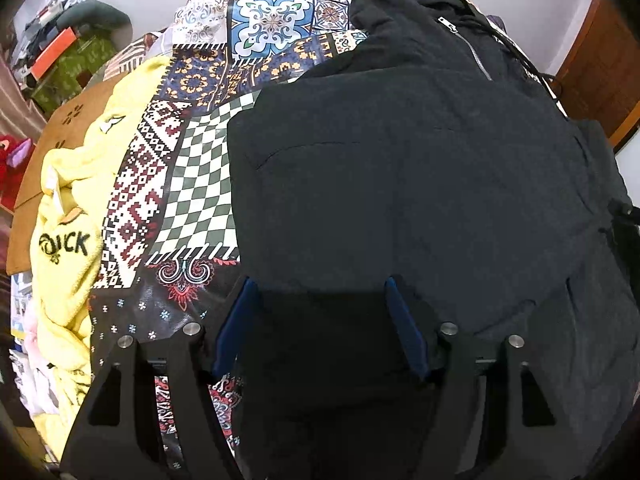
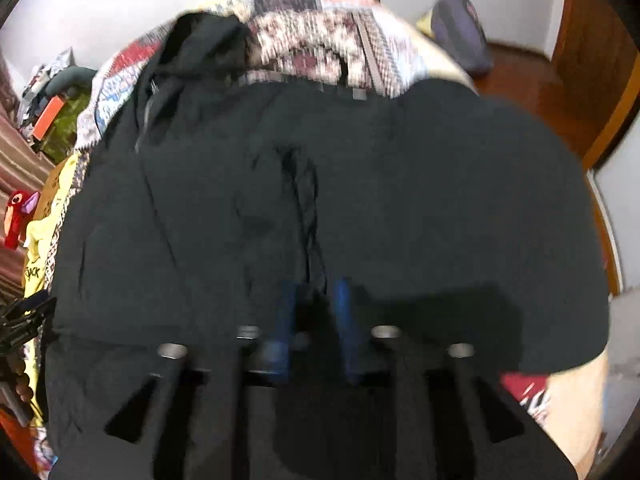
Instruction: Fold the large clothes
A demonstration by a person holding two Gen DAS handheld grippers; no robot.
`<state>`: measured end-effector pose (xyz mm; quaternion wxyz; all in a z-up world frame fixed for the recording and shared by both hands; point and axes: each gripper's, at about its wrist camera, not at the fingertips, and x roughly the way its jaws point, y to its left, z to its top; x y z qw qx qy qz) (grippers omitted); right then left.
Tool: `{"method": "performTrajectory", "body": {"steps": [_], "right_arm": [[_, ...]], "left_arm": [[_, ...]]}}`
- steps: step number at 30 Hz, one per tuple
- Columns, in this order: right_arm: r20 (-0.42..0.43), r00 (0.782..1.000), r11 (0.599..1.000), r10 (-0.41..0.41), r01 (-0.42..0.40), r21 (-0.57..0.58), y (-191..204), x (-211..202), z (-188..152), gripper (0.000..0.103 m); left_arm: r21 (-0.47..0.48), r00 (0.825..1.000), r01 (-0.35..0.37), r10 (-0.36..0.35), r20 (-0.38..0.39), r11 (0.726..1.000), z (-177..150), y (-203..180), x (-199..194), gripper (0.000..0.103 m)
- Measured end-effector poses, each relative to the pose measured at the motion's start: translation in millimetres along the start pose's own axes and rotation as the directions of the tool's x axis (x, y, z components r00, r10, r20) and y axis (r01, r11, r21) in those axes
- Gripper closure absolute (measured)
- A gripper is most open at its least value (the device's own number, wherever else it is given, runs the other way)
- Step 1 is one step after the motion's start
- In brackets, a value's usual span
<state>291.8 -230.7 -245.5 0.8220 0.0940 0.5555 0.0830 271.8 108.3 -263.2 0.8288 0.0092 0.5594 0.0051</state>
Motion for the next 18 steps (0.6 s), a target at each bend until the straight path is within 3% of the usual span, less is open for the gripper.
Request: {"method": "performTrajectory", "body": {"steps": [1,6,11,18], "right_arm": [[-0.008,1.000,1.000,0.004,-0.004,0.016,0.3,2.1,-3.2,0.056],[-0.030,0.999,0.998,0.015,-0.013,0.060,0.7,-13.9,-14.6,0.056],[0.049,0.999,0.998,-0.003,0.000,0.067,-9.9,-49.3,-16.8,0.055],[0.194,0.980,0.988,-0.041,0.011,0.156,-54.8,-114.2,-18.9,0.049]], "left_arm": [[0.013,1.000,-0.010,0.010,0.003,1.000,-1.0,-2.0,-3.2,0.036],[0.072,0.999,-0.029,0.027,0.030,0.997,-2.7,-12.0,-27.9,0.037],[0.088,0.993,-0.024,0.013,0.121,0.996,10.0,-25.3,-75.4,0.037],[0.100,0.969,0.023,-0.047,0.244,0.995,37.1,-52.8,-131.4,0.036]]}}
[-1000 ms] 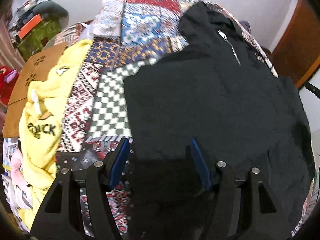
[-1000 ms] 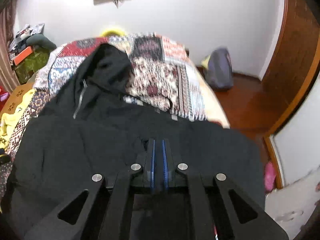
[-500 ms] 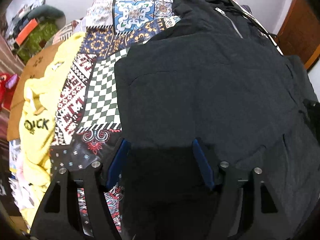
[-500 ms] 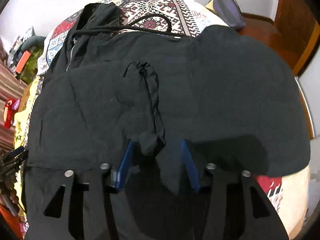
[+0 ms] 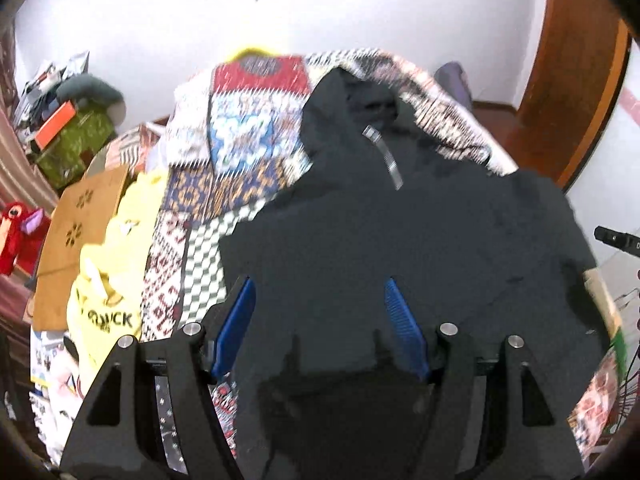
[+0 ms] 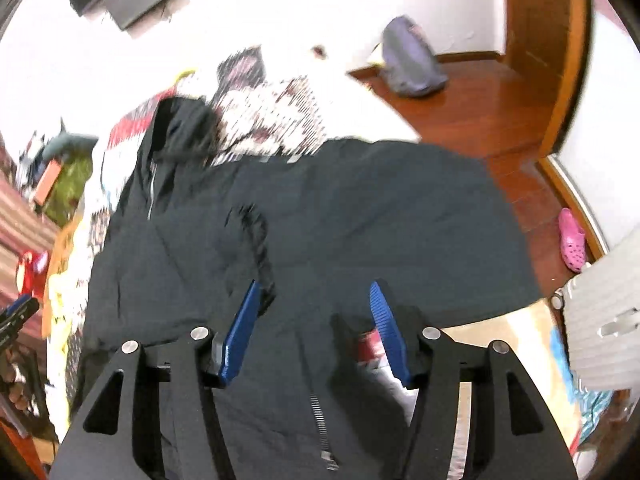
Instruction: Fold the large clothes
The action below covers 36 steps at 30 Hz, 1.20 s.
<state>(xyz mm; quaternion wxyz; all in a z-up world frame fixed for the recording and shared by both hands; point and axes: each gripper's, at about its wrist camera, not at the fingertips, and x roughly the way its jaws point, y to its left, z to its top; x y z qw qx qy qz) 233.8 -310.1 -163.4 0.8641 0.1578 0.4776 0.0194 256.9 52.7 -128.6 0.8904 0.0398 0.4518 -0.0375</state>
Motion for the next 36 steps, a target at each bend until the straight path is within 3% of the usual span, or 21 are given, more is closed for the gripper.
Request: {"method": "performTrajectory", "body": {"steps": [6,10,14,18,21,25,28,32,35,36], "right_arm": [[0.033,0.998,0.996,-0.060,0.057,0.065,-40.2,-10.9,4.2,0.049],[-0.008,0.996,0.985,-0.084,0.084,0.152,-73.7,4.1,-3.3,0.049],[-0.084,0.995,0.957,-0.054,0.076,0.279,-112.0,31.8,-15.6,0.049],[-0.139,0.990,0.903,0.034,0.030,0.429,-144.7,63.9,-26.2,0.049],[-0.118,0.991,0.872,0.057,0.008,0.490,-158.0,71.9,-26.7,0.049],[-0.075,0.996,0.845,0.037,0.009,0.535,-168.1,82.9,-17.4,0.040],[-0.057,0.998,0.824,0.003,0.030,0.566,-173.0,94.2,-8.5,0.034],[-0.037,0.997,0.802,-0.073,0.081,0.591,-178.2,101.5,4.8,0.035],[-0.026,0.992,0.803,-0.124,0.116,0.585,-177.0,99.5,10.6,0.050],[-0.019,0.987,0.812,-0.157,0.140,0.567,-174.4,96.2,13.1,0.064]], "left_arm": [[0.021,0.998,0.043,-0.044,0.035,0.999,22.7,-27.6,2.3,0.036],[0.021,0.996,0.086,-0.086,-0.005,0.996,25.8,-48.7,26.6,0.036],[0.025,0.992,0.117,-0.115,-0.060,0.993,21.5,-68.5,55.8,0.036],[0.020,0.984,0.136,-0.132,-0.119,0.991,14.1,-82.0,85.4,0.036],[0.017,0.980,0.139,-0.135,-0.147,0.990,10.0,-86.3,102.5,0.036],[-0.004,0.975,0.142,-0.140,-0.171,0.990,7.2,-85.2,117.1,0.036],[-0.029,0.974,0.129,-0.132,-0.184,0.991,5.9,-78.3,125.2,0.036],[-0.053,0.972,0.120,-0.129,-0.198,0.991,2.5,-71.1,132.4,0.036],[-0.050,0.974,0.102,-0.110,-0.199,0.994,-0.7,-66.7,133.0,0.036],[-0.045,0.976,0.092,-0.099,-0.195,0.995,-2.0,-65.0,131.7,0.036]]}}
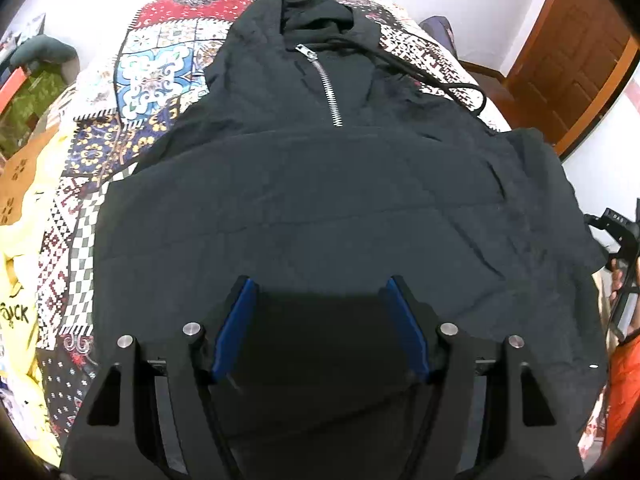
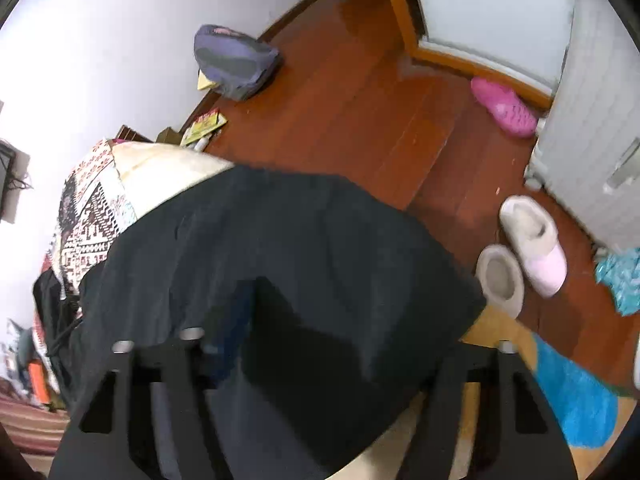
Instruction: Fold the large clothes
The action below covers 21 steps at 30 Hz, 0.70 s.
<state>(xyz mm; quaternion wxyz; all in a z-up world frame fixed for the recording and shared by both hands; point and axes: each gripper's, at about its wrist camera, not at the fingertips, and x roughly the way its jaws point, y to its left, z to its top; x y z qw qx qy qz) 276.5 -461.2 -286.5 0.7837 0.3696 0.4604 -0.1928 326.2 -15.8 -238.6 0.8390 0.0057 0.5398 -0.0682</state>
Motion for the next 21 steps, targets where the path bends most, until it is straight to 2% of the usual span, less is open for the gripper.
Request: {"method": "performTrajectory", "body": {"steps": [1,3,5,8,12,13,17,19,21], "right_arm": [[0.029,0.999,0.999,-0.028,0.029,-0.030,4.9,-5.7,0.0,0.076],[0.074,0.995,0.994,-0.062,0.068,-0.085,13.8,-16.8,0.0,0.093],[0.141,0.988,0.985,-0.067,0.088,-0.149,27.9,-38.7,0.4,0.094],[0.244,0.969,0.963,-0.023,0.087,-0.254,56.5,-76.9,-0.4,0.095],[0.311,0.942,0.909,0.126,0.016,-0.417,113.7,-132.9,-12.5,0.096],[0.309,0.938,0.896,0.157,-0.004,-0.445,122.4,-141.2,-17.0,0.096],[0.229,0.914,0.793,0.334,-0.141,-0.593,182.6,-174.7,-51.2,0.096],[0.144,0.905,0.730,0.399,-0.219,-0.647,214.2,-179.1,-74.7,0.096],[0.066,0.900,0.681,0.430,-0.276,-0.678,238.7,-173.7,-96.5,0.096]], "left_arm": [[0.002,1.000,-0.007,0.007,0.004,1.000,-0.9,1.0,-1.3,0.036],[0.008,1.000,-0.017,0.017,0.015,1.000,-3.6,3.6,-6.0,0.036],[0.011,0.999,-0.021,0.021,0.024,1.000,-5.9,6.1,-11.2,0.036],[0.017,0.998,-0.031,0.030,0.048,0.999,-9.4,10.3,-22.5,0.036],[0.018,0.996,-0.030,0.028,0.085,0.999,-11.9,14.9,-40.5,0.036],[0.014,0.995,-0.022,0.020,0.095,1.000,-12.5,16.5,-46.2,0.036],[0.003,0.991,0.000,-0.001,0.134,1.000,-12.8,21.0,-68.9,0.036],[0.003,0.988,0.006,-0.006,0.156,1.000,-13.3,24.4,-82.7,0.036],[0.006,0.985,0.006,-0.007,0.174,1.000,-14.8,28.5,-95.1,0.036]]}}
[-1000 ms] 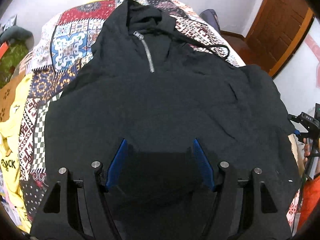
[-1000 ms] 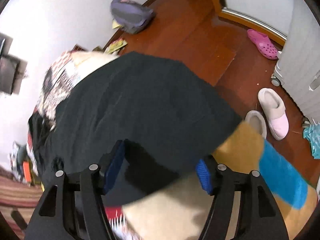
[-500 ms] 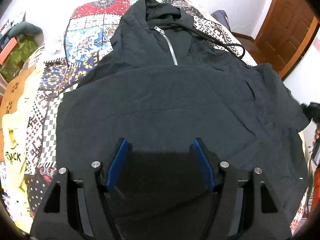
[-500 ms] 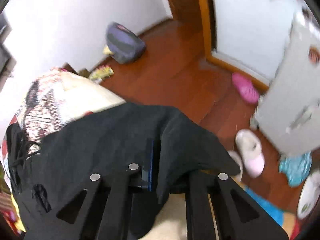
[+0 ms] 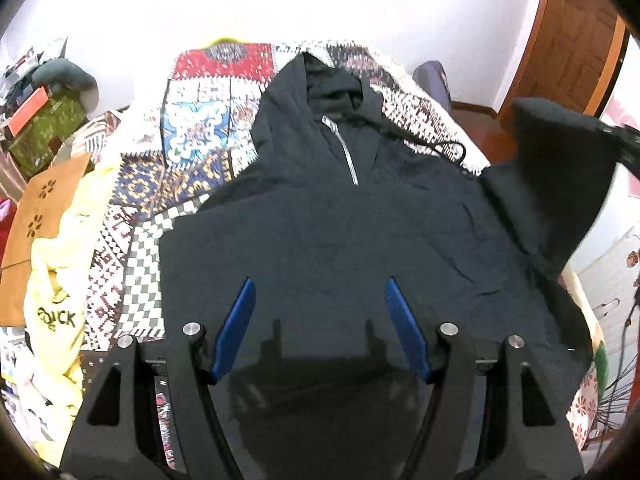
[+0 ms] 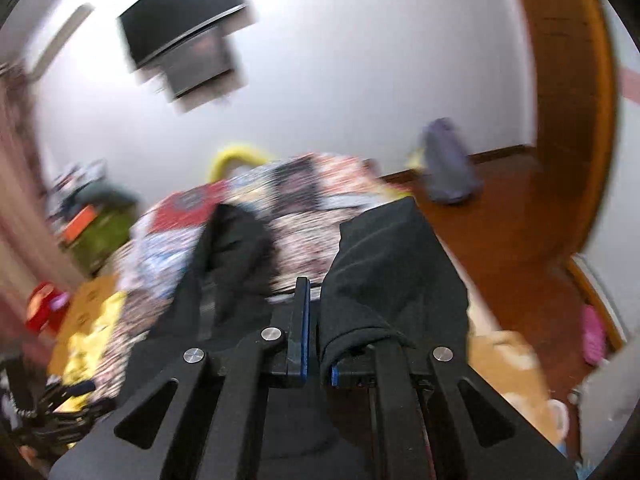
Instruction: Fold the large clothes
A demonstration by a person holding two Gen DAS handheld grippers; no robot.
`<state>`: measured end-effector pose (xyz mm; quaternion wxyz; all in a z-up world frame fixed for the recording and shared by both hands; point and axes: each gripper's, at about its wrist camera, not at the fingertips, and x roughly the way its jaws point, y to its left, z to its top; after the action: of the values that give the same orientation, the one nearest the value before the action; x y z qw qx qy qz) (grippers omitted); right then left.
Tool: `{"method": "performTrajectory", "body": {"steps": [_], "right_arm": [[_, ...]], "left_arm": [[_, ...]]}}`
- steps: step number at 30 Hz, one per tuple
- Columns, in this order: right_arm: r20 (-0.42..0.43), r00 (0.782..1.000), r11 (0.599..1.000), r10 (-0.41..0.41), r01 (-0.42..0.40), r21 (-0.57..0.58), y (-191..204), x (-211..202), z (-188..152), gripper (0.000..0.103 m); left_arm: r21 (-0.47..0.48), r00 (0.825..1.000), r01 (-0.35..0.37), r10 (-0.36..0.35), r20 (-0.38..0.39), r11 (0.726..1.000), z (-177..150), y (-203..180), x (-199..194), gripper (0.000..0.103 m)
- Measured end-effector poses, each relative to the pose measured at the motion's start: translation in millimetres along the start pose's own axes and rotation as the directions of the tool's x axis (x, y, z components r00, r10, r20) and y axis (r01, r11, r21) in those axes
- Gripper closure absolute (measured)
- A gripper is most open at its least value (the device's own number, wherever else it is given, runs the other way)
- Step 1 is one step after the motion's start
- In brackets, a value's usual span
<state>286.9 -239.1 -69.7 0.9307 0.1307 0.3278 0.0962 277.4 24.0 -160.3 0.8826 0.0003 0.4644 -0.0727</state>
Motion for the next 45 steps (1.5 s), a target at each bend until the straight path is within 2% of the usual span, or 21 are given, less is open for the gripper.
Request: {"method": "performTrajectory", "body": {"steps": [3,5,9,10,15,19,20,22,26,28,31,35,37,39,43,45], "right_arm": [[-0.064,0.995,0.996,0.079,-0.081,-0.038,34.4,22.0,-15.6,0.096],[-0.134,0.984,0.990,0.117,-0.126,-0.058,55.3,42.0,-32.2,0.096],[-0.308,0.939,0.982,0.150,-0.177,-0.060,78.3,83.8,-76.1,0.096],[-0.362,0.921,0.982,0.145,-0.180,-0.065,83.6,94.5,-92.1,0.096],[-0.469,0.878,0.982,0.096,-0.160,-0.099,90.5,109.4,-130.4,0.092],[-0.544,0.835,0.986,0.076,-0.144,-0.084,87.7,111.8,-139.5,0.091],[-0.558,0.827,0.987,0.074,-0.142,-0.081,89.6,112.3,-140.9,0.088],[-0.588,0.803,0.985,0.100,-0.163,-0.055,84.4,105.8,-143.1,0.077],[-0.625,0.772,0.979,0.120,-0.197,-0.054,77.0,88.0,-140.7,0.073],[-0.617,0.779,0.976,0.112,-0.204,-0.081,73.4,75.7,-137.3,0.068],[-0.570,0.813,0.976,0.118,-0.202,-0.085,60.9,55.4,-128.7,0.064],[-0.495,0.865,0.987,0.081,-0.139,-0.082,35.0,31.9,-115.7,0.063],[-0.441,0.897,0.993,0.034,-0.080,-0.086,15.5,18.8,-107.1,0.063],[-0.402,0.915,0.996,-0.018,-0.020,-0.088,-0.8,11.6,-102.2,0.063],[-0.354,0.926,0.989,-0.133,0.101,-0.107,-31.2,4.2,-96.6,0.062],[-0.352,0.928,0.992,-0.125,0.103,-0.078,-43.9,4.9,-95.4,0.062]], "left_arm": [[0.004,1.000,-0.006,0.006,0.026,1.000,-2.5,6.6,-16.3,0.036],[-0.001,0.999,-0.009,0.009,0.035,1.000,-7.2,13.3,-24.2,0.036],[-0.005,0.999,-0.025,0.025,0.024,1.000,-20.5,25.8,-29.0,0.036],[-0.004,0.999,-0.032,0.032,0.016,0.999,-24.3,28.6,-27.9,0.036],[-0.011,0.999,-0.032,0.031,-0.038,0.999,-40.6,38.5,-15.3,0.036],[-0.006,0.997,-0.028,0.028,-0.070,1.000,-48.7,37.7,-6.8,0.036],[-0.001,0.997,-0.028,0.028,-0.071,1.000,-49.7,36.2,-6.5,0.036],[0.012,0.997,-0.030,0.031,-0.068,0.999,-50.3,31.3,-7.3,0.036],[0.044,0.998,-0.030,0.032,-0.051,0.999,-44.4,15.3,-12.8,0.036],[0.064,0.999,-0.028,0.030,-0.040,0.998,-39.5,5.7,-15.8,0.036],[0.103,1.000,-0.017,0.020,-0.021,0.995,-30.1,-12.4,-20.9,0.036],[0.164,1.000,-0.010,0.011,-0.001,0.986,-16.0,-40.6,-23.0,0.036],[0.205,1.000,-0.008,0.007,0.005,0.979,-7.5,-58.9,-20.8,0.036],[0.241,1.000,0.008,-0.010,0.006,0.971,0.5,-76.4,-16.6,0.036],[0.314,0.999,0.034,-0.032,-0.014,0.949,14.8,-114.7,1.0,0.036],[0.355,0.999,0.038,-0.031,-0.024,0.934,18.3,-134.4,12.7,0.036]]}}
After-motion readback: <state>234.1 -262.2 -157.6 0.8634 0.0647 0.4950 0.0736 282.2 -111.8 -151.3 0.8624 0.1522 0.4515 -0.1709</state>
